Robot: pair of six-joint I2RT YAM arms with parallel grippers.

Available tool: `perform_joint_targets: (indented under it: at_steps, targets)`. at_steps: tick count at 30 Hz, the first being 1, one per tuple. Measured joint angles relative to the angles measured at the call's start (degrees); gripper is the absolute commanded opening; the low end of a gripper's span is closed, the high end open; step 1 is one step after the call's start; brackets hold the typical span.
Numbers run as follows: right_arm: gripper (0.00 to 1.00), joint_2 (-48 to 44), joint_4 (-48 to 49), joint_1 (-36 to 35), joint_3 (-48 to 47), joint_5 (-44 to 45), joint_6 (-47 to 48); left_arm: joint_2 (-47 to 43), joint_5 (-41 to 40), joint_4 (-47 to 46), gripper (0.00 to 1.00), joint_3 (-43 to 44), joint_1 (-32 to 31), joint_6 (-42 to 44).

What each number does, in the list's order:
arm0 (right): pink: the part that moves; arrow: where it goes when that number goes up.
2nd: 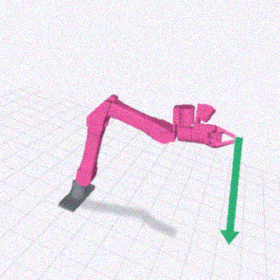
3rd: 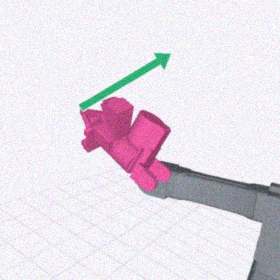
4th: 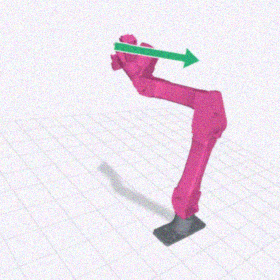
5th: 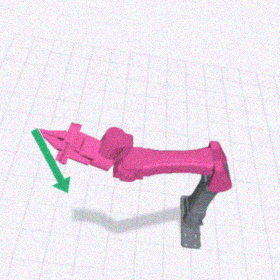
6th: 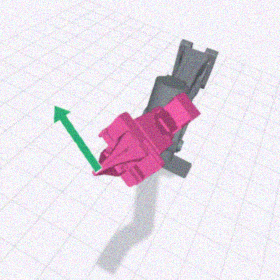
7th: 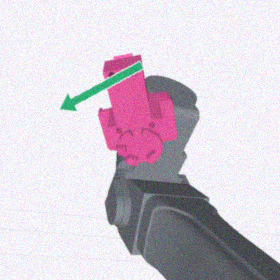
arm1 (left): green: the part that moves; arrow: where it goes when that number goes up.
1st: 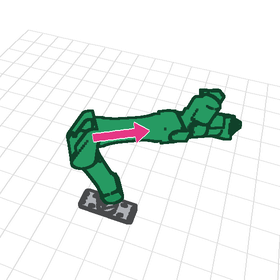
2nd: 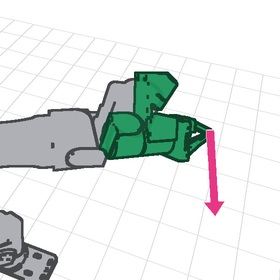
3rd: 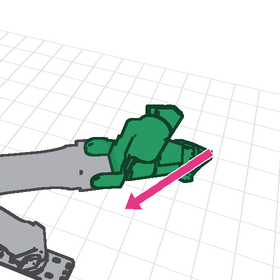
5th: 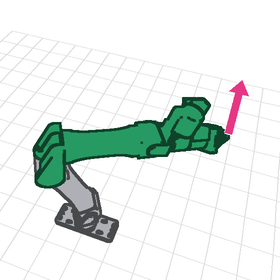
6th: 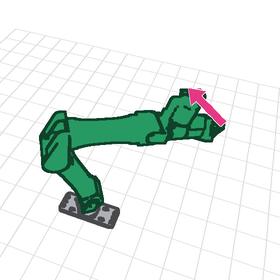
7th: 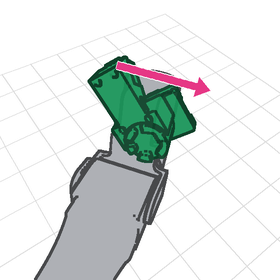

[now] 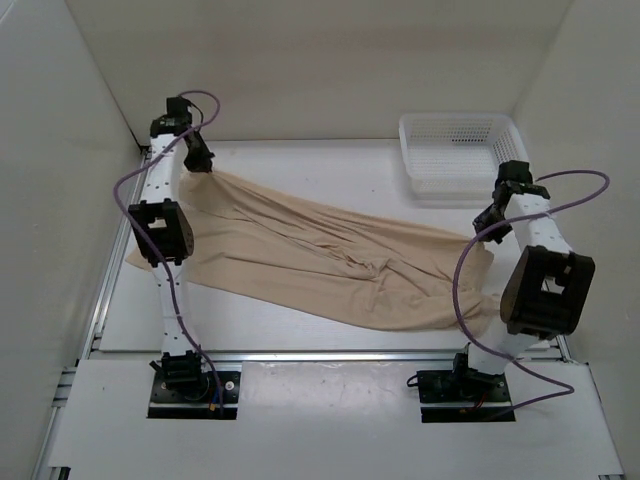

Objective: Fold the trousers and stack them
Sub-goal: Flatten the trousers out

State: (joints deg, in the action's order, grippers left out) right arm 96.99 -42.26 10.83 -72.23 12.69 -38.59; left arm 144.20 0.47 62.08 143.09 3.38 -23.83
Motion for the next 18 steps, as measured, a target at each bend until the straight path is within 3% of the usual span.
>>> perform_joint_targets:
  at_steps: [8,18]
  targets:
    - [0.0,-11.98,-0.94,0.48,-0.15,2.62,2.01,-17.66,-0.44,-2.95,0.1,-1.7,3.1,-0.74]
    - [0.0,-13.81,-1.64,1.09,0.09,2.62,2.99,-20.06,-0.07,-1.9,0.1,-6.99,2.84,-0.85]
